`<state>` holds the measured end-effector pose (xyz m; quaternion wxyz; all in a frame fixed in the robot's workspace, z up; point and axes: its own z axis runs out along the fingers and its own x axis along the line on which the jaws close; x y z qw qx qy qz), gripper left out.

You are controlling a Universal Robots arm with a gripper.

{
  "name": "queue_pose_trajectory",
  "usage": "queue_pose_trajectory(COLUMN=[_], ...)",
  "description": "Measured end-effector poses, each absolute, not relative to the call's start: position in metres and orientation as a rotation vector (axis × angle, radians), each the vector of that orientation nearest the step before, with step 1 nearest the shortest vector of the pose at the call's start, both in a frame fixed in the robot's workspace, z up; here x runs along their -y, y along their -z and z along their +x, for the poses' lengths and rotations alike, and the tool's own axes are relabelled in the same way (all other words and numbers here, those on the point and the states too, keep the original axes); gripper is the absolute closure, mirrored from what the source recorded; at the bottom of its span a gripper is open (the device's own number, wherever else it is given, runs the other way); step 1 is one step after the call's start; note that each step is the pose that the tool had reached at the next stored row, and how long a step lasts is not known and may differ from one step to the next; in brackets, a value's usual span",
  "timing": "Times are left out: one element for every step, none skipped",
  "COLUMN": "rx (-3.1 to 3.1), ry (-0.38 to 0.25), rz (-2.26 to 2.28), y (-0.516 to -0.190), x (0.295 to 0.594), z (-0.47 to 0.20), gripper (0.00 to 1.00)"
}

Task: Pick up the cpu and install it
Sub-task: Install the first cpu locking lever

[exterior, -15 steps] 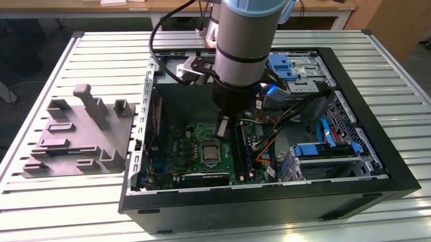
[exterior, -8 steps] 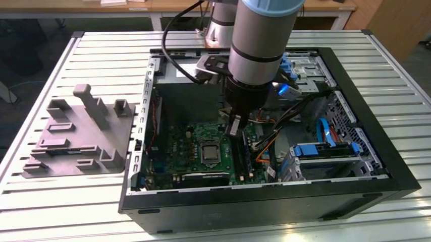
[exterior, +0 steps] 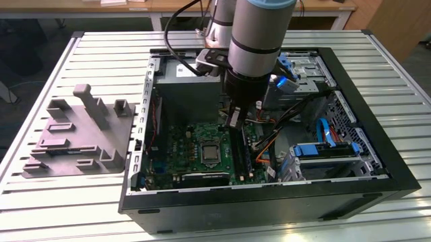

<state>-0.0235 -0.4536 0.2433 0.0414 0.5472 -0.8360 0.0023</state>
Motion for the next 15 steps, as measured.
queue_pose_trajectory(rx=[2.559, 2.559, 2.559, 2.558, 2.556, 2.555, 2.554, 2.553, 2.552, 2.550, 2.546, 2.541, 2.535, 2.531, 2.529], ry=[-0.007, -0.007, -0.007, -0.007, -0.007, -0.007, -0.007, -0.007, -0.007, -0.008, -0.008, -0.008, -0.009, -0.009, -0.009], rz=[1.675, 1.675, 1.676, 1.678, 1.680, 1.682, 1.683, 1.685, 1.687, 1.690, 1.696, 1.703, 1.712, 1.718, 1.720], y=[-0.243, -0.243, -0.243, -0.243, -0.243, -0.242, -0.242, -0.242, -0.242, -0.242, -0.242, -0.241, -0.241, -0.241, -0.241], x=[0.452, 0.452, 0.452, 0.452, 0.452, 0.452, 0.452, 0.453, 0.454, 0.455, 0.456, 0.456, 0.457, 0.457, 0.458], z=[-0.024, -0.025, -0.028, -0.030, -0.031, -0.033, -0.033, -0.034, -0.034, -0.034, -0.034, -0.035, -0.035, -0.036, -0.036], gripper=[0.89, 0.89, 0.89, 0.89, 0.89, 0.89, 0.89, 0.89, 0.89, 0.89, 0.89, 0.89, 0.89, 0.89, 0.89])
